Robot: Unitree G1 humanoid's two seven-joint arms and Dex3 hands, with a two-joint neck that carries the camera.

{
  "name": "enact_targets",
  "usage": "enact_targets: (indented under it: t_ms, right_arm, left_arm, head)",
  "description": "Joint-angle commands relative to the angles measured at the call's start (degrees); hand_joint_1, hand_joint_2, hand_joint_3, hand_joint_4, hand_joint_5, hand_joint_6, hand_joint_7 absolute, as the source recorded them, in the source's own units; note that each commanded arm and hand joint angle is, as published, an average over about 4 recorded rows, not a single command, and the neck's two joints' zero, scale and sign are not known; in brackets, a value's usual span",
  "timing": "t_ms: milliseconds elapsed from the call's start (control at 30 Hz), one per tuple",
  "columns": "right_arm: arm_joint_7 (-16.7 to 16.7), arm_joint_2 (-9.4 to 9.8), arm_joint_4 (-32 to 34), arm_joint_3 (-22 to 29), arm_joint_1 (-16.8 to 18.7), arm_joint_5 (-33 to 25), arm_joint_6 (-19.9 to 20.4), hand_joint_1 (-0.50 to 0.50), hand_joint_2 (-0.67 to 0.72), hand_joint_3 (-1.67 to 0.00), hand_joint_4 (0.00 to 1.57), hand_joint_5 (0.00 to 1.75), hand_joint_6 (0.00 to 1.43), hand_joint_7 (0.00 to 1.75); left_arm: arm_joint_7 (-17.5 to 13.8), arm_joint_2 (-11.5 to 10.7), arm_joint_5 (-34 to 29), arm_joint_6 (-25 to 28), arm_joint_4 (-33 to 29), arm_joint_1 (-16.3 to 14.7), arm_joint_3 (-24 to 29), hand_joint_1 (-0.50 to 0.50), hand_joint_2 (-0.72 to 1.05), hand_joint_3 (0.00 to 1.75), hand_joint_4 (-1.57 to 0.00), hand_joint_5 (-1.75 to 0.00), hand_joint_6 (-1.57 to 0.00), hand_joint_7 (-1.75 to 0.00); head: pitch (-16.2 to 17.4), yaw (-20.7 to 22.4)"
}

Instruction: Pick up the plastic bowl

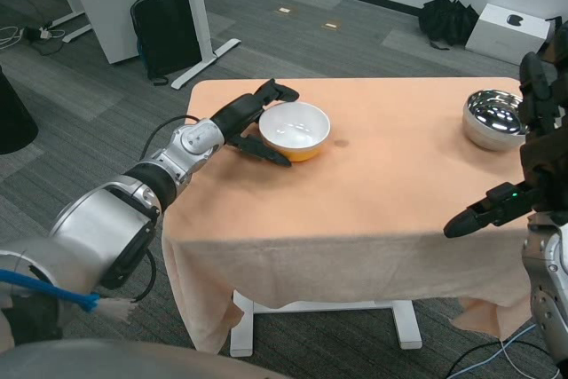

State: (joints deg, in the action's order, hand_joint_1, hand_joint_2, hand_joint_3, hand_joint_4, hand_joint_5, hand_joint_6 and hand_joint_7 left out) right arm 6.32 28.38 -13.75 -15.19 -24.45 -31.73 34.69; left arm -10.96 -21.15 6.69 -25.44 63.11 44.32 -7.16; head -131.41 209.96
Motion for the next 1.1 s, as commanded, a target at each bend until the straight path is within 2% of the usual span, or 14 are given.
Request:
enact_targets:
  t_ms: [33,233,433,667,1100]
  right_arm:
    - [0.3,0.01,-0.5,0.5,0.7,-0.4,0.9,-0.50,0.53,0.00,0.00,0.00,0.00,0.00]
    - [0.3,0.01,-0.5,0.5,0.8,-0.6,0.9,-0.50,0.53,0.00,0.00,0.00,0.00,0.00]
    - [0.3,0.01,-0.5,0.5,0.8,-0.6,0.9,-0.50,0.53,0.00,0.00,0.00,0.00,0.00]
    - [0.3,0.01,-0.5,0.5,0.8,-0.6,0.9,-0.50,0.53,0.00,0.00,0.00,0.00,0.00]
    - [0.3,0.01,-0.2,0.6,1.2,-0.7,1.0,-0.50,0.53,0.00,0.00,0.00,0.00,0.00]
  left_arm:
    - [-1.0,-0.5,-0.5,0.6,-0.2,-0.1,0.0,-0.48,0.87,1.59,-1.57,-1.75,-1.47,-1.62]
    - [-1.3,-0.6,-1.2,0.6,-0.5,0.0,-0.2,-0.48,0.78,1.75,-1.57,-1.75,-1.49,-1.61]
    - [-2.7,-0.6,-1.9,0.7,-1.8,-0.1,-0.1,-0.48,0.69,1.75,-1.57,-1.75,-1.49,-1.54]
    - [-3.5,-0.6,-2.5,0.6,-4.0,-0.8,0.4,-0.48,0.69,1.75,-1.57,-1.75,-1.49,-1.55]
    - [-4.8,-0.7,-7.9,0.3,-12.6,-2.8,1.6,-0.48,0.69,1.75,-1.57,-1.75,-1.49,-1.54]
  head:
    - [0.1,-0.1]
    - [0.3,-0.2]
    - [0.3,-0.2]
    - [0.4,-0.2]
    - [-0.5,-1.0]
